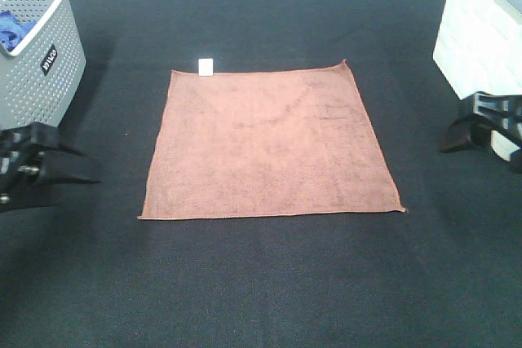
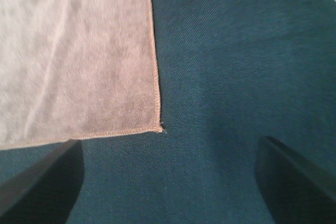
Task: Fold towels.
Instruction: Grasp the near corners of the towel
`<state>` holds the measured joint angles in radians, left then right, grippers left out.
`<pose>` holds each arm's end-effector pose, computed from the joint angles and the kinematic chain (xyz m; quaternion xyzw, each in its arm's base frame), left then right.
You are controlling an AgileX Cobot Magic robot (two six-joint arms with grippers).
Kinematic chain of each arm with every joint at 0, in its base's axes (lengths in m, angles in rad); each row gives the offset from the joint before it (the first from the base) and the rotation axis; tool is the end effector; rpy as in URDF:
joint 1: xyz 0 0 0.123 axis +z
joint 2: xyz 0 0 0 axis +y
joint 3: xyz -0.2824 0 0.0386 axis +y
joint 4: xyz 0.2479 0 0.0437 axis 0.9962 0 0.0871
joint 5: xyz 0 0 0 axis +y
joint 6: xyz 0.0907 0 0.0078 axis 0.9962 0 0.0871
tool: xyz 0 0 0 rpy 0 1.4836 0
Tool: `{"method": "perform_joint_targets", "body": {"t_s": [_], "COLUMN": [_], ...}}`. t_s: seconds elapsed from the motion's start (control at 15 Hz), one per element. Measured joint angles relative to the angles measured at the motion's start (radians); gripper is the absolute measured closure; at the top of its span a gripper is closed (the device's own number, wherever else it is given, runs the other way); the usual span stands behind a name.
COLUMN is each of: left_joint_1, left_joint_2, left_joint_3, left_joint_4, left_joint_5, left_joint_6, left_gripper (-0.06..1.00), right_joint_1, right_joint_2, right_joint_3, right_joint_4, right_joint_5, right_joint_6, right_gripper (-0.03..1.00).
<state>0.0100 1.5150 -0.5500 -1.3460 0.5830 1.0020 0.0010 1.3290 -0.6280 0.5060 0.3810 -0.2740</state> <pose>0.2402 -0.0466 0.1626 -0.0688 0.9250 -0.3039 0.2175 0.2394 0.0167 0.2070 0.0673 0.9464 0.1164 0.2936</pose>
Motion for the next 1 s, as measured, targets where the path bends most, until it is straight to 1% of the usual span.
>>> {"method": "perform_joint_targets", "body": {"t_s": [0.07, 0.13, 0.2, 0.33, 0.47, 0.6, 0.8, 1.0], "left_joint_1": [-0.024, -0.051, -0.093, -0.126, -0.129, -0.129, -0.129, -0.129], "left_joint_2": [0.084, 0.138, 0.207, 0.282, 0.33, 0.352, 0.423, 0.475], "left_joint_3": [-0.03, -0.056, -0.096, -0.158, -0.203, -0.223, -0.275, -0.312], "left_joint_4": [-0.051, -0.074, -0.083, -0.086, -0.088, -0.089, -0.09, -0.09], "left_joint_5": [0.004, 0.004, -0.001, -0.023, -0.042, -0.057, -0.074, -0.082], "left_joint_6": [0.046, 0.067, 0.077, 0.079, 0.079, 0.079, 0.079, 0.082], "left_gripper": [0.28, 0.28, 0.28, 0.28, 0.28, 0.28, 0.28, 0.28], "right_joint_1": [0.0, 0.0, -0.001, -0.001, -0.004, -0.004, -0.005, -0.005], "right_joint_2": [0.09, 0.139, 0.203, 0.298, 0.388, 0.428, 0.57, 0.637], "right_joint_3": [-0.068, -0.107, -0.163, -0.224, -0.275, -0.298, -0.378, -0.409], "right_joint_4": [0.001, 0.001, 0.001, 0.001, 0.002, 0.014, 0.135, 0.197], "right_joint_5": [0.043, 0.071, 0.109, 0.148, 0.189, 0.2, 0.238, 0.244], "right_joint_6": [-0.029, -0.049, -0.059, -0.082, -0.103, -0.122, -0.242, -0.297], "right_gripper": [0.14, 0.14, 0.14, 0.14, 0.14, 0.14, 0.14, 0.14]}}
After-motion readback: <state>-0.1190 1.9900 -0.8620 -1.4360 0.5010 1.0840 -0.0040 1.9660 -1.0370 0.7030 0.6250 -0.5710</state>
